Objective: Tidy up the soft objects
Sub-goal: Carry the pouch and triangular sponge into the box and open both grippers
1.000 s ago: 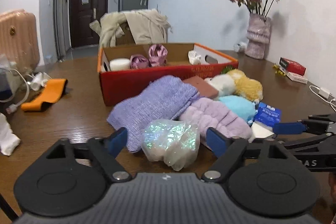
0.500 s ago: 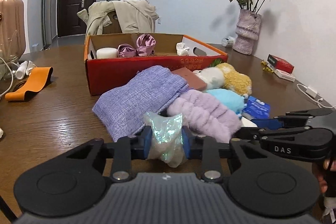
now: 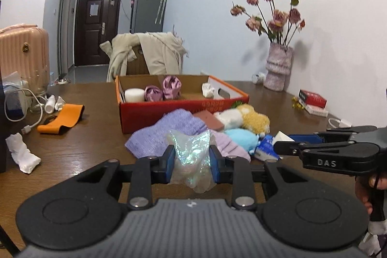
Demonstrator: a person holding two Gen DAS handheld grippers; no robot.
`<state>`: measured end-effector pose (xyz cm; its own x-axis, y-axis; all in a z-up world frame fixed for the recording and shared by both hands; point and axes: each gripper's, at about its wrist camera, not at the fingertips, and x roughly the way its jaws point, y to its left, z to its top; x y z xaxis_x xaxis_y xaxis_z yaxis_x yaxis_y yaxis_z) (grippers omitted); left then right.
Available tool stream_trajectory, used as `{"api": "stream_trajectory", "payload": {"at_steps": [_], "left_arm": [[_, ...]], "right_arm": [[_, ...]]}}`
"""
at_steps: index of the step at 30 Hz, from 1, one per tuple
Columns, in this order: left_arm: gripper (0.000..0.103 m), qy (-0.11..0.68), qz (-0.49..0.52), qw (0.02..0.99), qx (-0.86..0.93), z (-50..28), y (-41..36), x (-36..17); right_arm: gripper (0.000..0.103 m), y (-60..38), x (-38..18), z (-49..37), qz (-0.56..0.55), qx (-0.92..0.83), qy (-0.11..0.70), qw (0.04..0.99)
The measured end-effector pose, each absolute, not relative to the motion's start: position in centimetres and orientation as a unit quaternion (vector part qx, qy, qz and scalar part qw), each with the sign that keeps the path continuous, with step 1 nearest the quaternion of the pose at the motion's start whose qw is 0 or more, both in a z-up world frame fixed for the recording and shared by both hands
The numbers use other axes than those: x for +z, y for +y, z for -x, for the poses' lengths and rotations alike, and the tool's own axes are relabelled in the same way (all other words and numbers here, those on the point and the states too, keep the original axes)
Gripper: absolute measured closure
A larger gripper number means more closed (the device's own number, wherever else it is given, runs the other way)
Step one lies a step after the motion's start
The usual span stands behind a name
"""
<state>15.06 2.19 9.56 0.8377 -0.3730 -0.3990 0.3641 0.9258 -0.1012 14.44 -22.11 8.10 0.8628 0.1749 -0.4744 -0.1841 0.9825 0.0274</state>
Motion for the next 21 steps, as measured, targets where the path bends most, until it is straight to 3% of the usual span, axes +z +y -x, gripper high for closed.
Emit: {"api": "stream_trajectory", "payload": {"at_steps": [10, 15, 21], "left_arm": [[0.073, 0.189, 0.015, 0.966, -0.177, -22.2, 2.7, 12.6], [0.072, 0.204, 0.012, 0.969, -0.140, -31.7, 2.6, 13.4], [0.072, 0.262, -0.013, 0.957, -0.121, -42.8, 1.5, 11.5]], "right_arm": [[0.073, -23.6, 12.4, -19.3, 0.005, 0.131, 0.221, 0.966], [0.072, -24.6, 15.3, -29.4, 0.011, 0.156, 0.227, 0.961], [0.072, -25.0, 14.6, -46.0, 0.015, 0.147, 0.312, 0.939]]}}
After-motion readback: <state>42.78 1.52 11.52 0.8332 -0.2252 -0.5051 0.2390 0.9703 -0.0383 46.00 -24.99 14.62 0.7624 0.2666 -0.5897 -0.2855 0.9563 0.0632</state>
